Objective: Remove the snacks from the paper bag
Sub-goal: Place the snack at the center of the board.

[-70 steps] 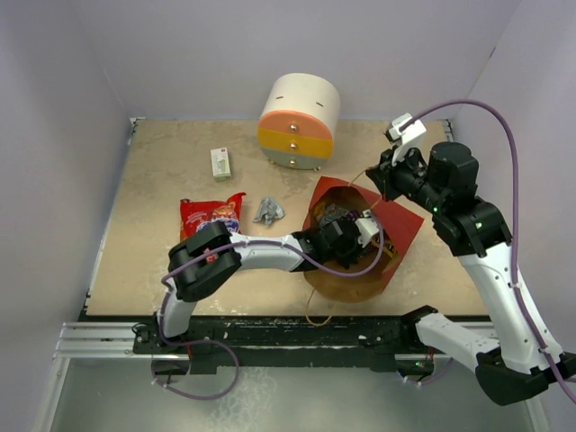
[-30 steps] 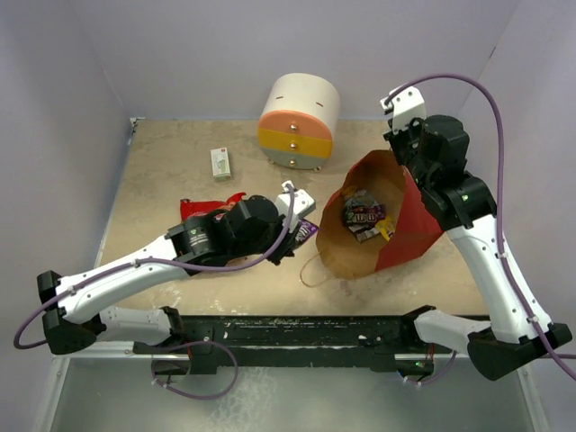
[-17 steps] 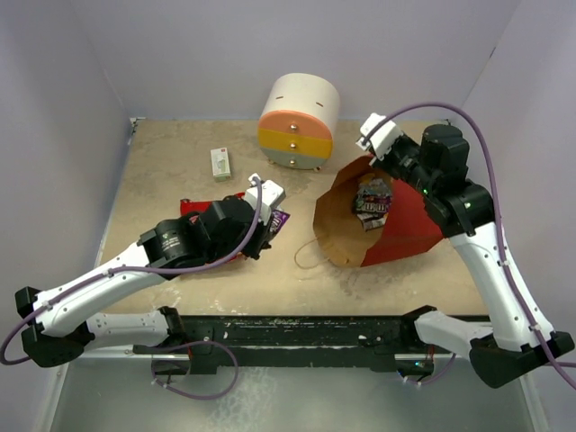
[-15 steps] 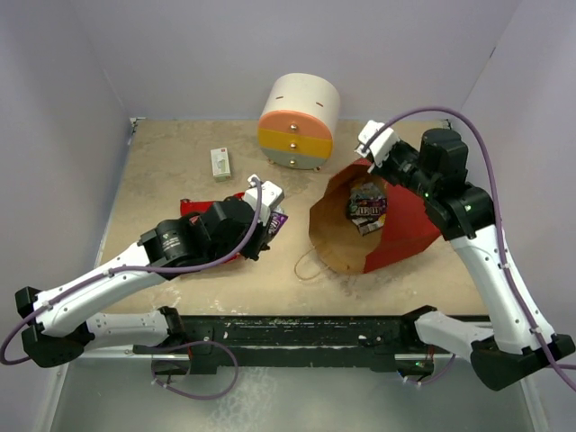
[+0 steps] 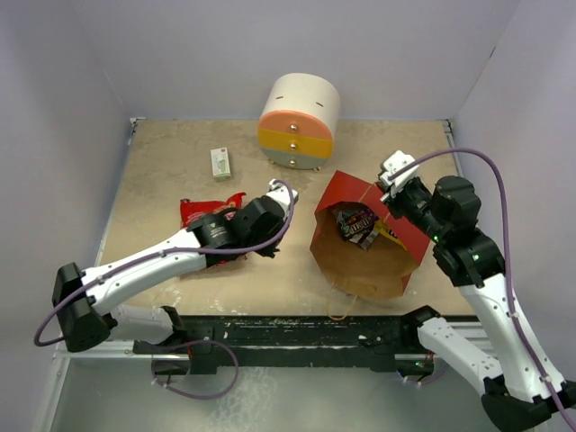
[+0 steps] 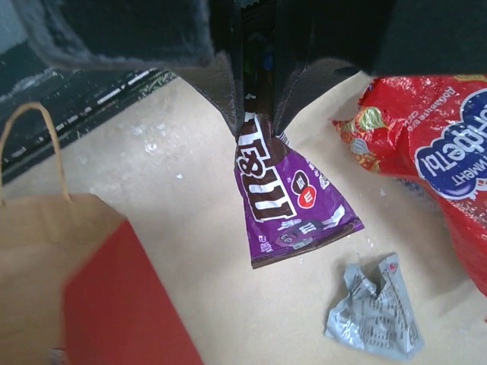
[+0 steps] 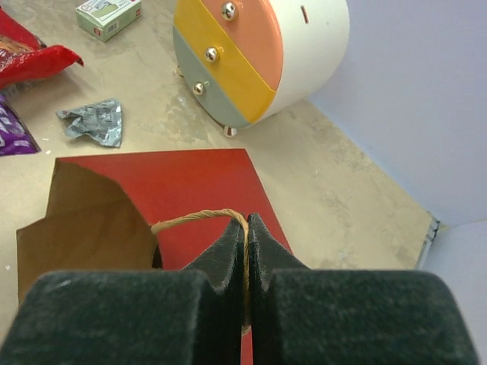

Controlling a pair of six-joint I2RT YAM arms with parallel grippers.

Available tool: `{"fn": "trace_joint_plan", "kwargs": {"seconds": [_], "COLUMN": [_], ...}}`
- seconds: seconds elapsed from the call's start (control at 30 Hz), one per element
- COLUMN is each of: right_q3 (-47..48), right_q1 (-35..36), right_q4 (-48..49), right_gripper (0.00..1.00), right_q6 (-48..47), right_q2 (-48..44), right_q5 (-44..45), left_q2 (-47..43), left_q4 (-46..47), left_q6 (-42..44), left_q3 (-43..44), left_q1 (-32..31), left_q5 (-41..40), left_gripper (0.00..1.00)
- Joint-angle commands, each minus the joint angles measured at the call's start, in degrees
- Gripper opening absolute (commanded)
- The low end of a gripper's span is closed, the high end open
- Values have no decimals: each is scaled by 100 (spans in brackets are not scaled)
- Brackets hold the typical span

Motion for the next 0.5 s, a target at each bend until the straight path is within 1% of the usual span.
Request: {"fn": "trace_joint_plan", "kwargs": {"seconds": [0.0,0.1,0.23,0.37,0.47], "right_q3": [-41,-16,-76,-83,-178], "right_q1": [6,5,6,6,6], "right_q4": [729,852,1009,754,661], "right_gripper": [0,0,0,0,0], "right_q6": [670,698,746,633,618], "right_q2": [183,320,374,300,175], "right_q5": [426,442,220,43,-125], "left_q2": [368,603,1006,1570,1886], "left_q4": [478,790,1334,1710,1778], "left_q6": [-217,-150,-122,-52,33], "left_q3": [-64,-363,-695,-673,-578], "left_q1": [487,733,909,949,996], "left_q5": [325,431,545,457,341], "left_gripper": [18,19,20,20,20]}}
